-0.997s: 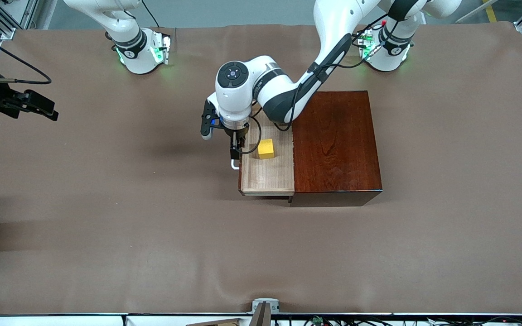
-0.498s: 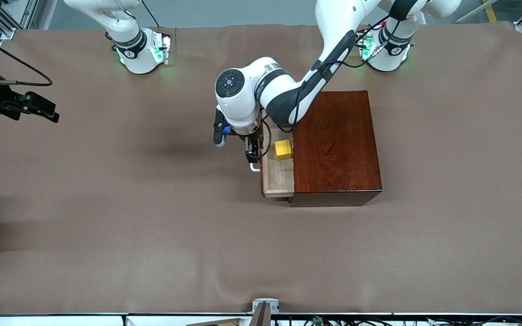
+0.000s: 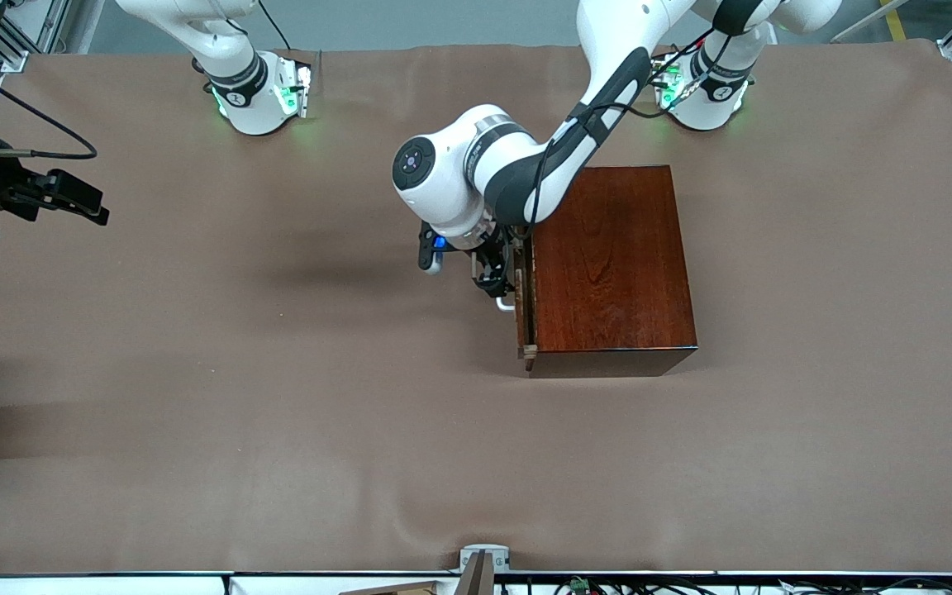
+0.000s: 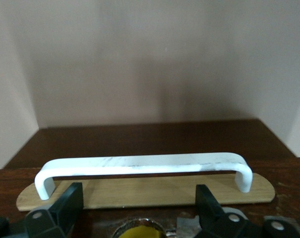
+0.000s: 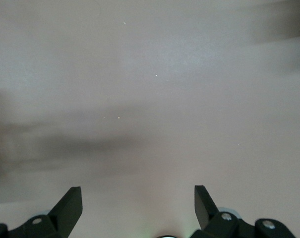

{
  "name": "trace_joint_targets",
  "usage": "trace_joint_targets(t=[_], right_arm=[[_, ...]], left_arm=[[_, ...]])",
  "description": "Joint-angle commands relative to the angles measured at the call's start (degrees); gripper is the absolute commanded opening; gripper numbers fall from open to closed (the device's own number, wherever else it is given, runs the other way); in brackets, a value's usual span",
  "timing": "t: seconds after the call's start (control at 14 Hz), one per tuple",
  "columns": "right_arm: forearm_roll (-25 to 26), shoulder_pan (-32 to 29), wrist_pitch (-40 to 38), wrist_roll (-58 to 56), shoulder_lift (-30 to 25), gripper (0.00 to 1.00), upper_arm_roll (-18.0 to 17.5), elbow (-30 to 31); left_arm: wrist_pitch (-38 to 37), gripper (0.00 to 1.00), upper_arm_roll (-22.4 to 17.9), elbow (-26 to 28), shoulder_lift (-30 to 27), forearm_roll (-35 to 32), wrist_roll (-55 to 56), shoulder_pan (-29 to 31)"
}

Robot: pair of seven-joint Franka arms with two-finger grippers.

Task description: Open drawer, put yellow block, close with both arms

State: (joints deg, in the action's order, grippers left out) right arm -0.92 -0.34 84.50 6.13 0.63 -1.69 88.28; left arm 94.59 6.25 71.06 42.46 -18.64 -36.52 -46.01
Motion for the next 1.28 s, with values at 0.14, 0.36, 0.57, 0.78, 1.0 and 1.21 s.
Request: trace_joint_targets(t=[0.14, 0.36, 0.57, 0.78, 1.0, 1.21], right_arm=[[-0.75, -0.54, 0.32, -0.16, -0.01, 1.00, -0.25, 0.40], [-0.66, -0.45, 0.32, -0.16, -0.01, 1.00, -0.25, 0.40], [-0.66, -0.54, 0.23, -0.16, -0.01, 1.00, -0.25, 0.40], [-0.75, -0.54, 0.23, -0.16, -0.01, 1.00, -0.25, 0.40], [-0.66, -0.54, 0.23, -0.16, -0.01, 1.00, -0.25, 0.40], [-0.75, -0.54, 0.23, -0.16, -0.01, 1.00, -0.25, 0.40]], left_arm=[[-3.19, 1.00, -0.89, 1.98, -1.42, -2.98, -1.89, 0.92], [-2.13, 1.00, -0.89, 1.81, -0.71, -2.89, -1.01, 0.39], [-2.66, 1.00, -0.89, 1.98, -1.06, -2.98, -1.62, 0.65], [-1.61, 1.00, -0.89, 1.63, -0.98, -2.81, 0.13, 0.31], [1.03, 1.00, 0.34, 1.19, -4.64, -2.28, 15.72, 0.13], [2.26, 1.00, 0.61, 1.19, -10.97, 1.48, 28.75, 0.83]])
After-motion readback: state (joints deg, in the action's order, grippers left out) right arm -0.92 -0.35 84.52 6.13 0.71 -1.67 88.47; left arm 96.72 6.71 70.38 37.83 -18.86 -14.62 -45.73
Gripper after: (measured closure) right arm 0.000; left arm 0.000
